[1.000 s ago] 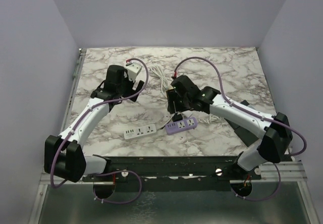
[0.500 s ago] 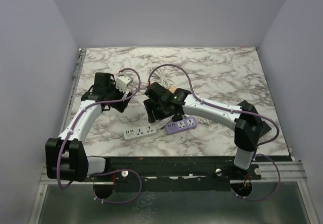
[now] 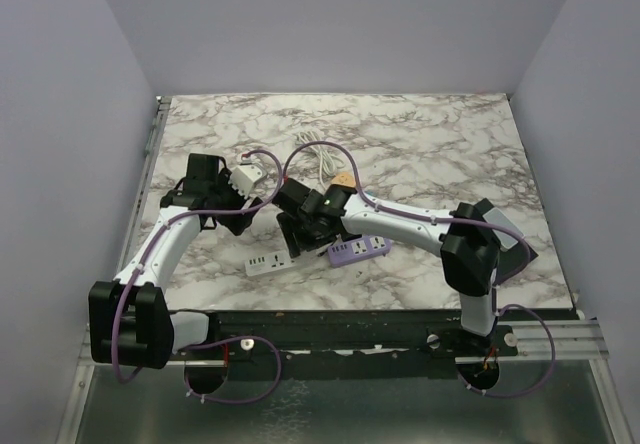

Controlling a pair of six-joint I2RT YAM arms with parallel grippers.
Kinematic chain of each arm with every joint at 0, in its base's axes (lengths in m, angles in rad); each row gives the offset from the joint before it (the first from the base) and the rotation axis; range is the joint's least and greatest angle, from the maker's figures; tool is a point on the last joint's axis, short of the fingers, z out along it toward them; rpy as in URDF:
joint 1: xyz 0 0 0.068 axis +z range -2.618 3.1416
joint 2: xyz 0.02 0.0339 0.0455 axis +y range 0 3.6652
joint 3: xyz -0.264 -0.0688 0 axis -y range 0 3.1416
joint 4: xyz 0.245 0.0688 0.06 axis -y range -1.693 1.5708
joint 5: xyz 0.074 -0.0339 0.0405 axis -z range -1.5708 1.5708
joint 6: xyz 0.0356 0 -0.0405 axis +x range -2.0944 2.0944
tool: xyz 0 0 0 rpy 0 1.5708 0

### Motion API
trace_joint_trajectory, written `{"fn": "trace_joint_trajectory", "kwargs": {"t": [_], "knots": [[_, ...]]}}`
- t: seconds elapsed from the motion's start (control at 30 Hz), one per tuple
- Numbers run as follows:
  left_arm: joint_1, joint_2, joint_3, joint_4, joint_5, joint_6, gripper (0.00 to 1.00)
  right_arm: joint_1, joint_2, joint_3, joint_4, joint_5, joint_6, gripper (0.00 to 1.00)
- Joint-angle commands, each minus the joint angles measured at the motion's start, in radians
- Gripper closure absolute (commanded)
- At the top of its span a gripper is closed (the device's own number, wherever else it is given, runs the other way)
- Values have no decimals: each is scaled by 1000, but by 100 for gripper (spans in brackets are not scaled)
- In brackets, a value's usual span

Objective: Insert the plug
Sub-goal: Insert the plug into the socket.

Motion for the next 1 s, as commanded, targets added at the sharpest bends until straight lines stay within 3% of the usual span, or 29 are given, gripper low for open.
{"fn": "trace_joint_trajectory", "kwargs": {"t": [0.0,0.97], "knots": [[5,1,13,-6,42,6,22,32,30,58,-42,39,29,99],[5,-47,-5,-2,-2,-4,24,98,95,88,-145,230,89,99]]}}
